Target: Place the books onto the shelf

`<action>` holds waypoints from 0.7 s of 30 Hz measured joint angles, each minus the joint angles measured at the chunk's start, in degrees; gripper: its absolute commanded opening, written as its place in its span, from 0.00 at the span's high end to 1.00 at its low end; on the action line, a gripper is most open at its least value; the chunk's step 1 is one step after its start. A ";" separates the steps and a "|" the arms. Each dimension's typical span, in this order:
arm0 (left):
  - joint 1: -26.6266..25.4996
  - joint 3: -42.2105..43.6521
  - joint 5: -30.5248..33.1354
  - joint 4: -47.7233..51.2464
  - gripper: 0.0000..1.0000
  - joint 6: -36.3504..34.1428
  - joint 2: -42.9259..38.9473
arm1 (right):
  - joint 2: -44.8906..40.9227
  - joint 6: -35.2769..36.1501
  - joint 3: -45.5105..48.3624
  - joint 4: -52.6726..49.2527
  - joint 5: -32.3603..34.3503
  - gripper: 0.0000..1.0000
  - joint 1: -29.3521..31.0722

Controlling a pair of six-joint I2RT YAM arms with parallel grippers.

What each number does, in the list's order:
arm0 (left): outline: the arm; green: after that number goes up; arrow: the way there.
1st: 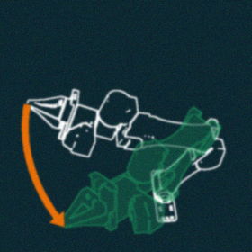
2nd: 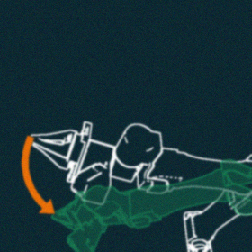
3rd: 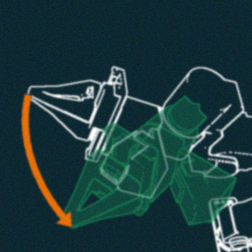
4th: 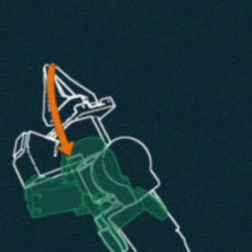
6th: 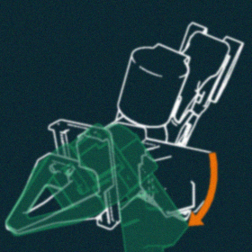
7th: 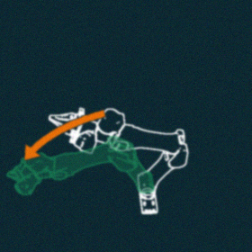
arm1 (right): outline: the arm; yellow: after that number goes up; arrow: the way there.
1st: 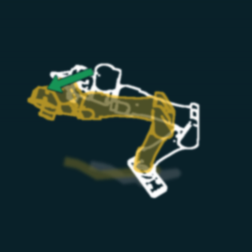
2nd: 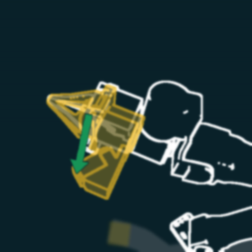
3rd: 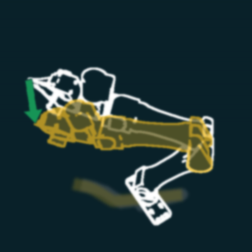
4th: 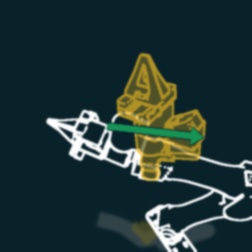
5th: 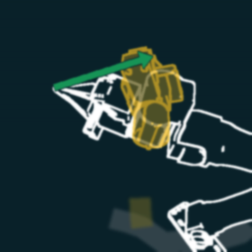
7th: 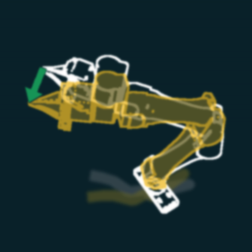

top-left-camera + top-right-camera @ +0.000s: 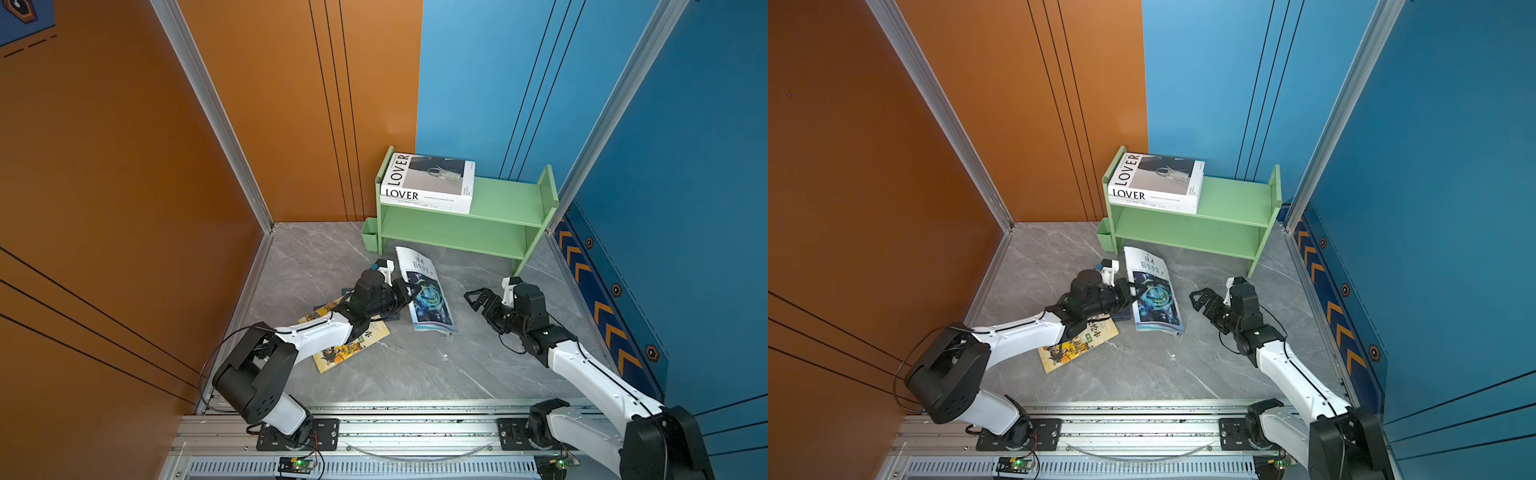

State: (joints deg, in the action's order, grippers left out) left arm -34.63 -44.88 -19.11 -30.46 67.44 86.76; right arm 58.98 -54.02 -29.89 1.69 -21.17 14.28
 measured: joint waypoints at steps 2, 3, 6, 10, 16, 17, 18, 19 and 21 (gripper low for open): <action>1.31 -0.28 0.00 -0.33 1.00 0.42 -1.25 | -2.27 -2.49 1.25 2.58 -1.92 0.00 0.02; 1.92 -0.52 -0.02 -0.81 1.00 0.66 -1.57 | -3.13 -3.67 1.84 3.78 -2.60 0.00 0.20; 3.80 -1.55 0.00 -3.65 1.00 1.86 -1.92 | -4.35 -6.14 2.64 5.88 -3.41 0.00 1.05; 6.82 -2.08 0.63 -9.94 1.00 5.07 -0.68 | -4.35 -7.63 2.64 7.56 -3.76 0.00 2.40; 9.97 -6.88 1.55 -31.65 1.00 18.43 15.74 | -3.17 -8.00 2.64 9.05 -3.69 0.00 3.85; 10.16 -8.87 1.40 -34.91 1.00 21.55 19.93 | -2.75 -8.00 2.64 9.14 -3.69 0.00 3.96; 10.19 -10.14 1.40 -36.68 1.00 23.21 22.56 | -2.40 -8.00 2.64 9.25 -3.67 0.00 4.09; 10.01 -11.26 1.51 -37.59 1.00 24.52 24.52 | -2.14 -8.00 2.64 9.33 -3.67 0.00 4.17; 9.46 -13.35 1.70 -38.32 1.00 26.36 26.84 | -1.97 -8.00 2.64 9.40 -3.56 0.00 4.33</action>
State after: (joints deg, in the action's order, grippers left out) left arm -25.17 -58.24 -17.41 -68.77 93.80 113.60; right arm 57.01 -62.02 -27.24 11.09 -24.73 18.61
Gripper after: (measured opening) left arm 0.068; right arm 0.999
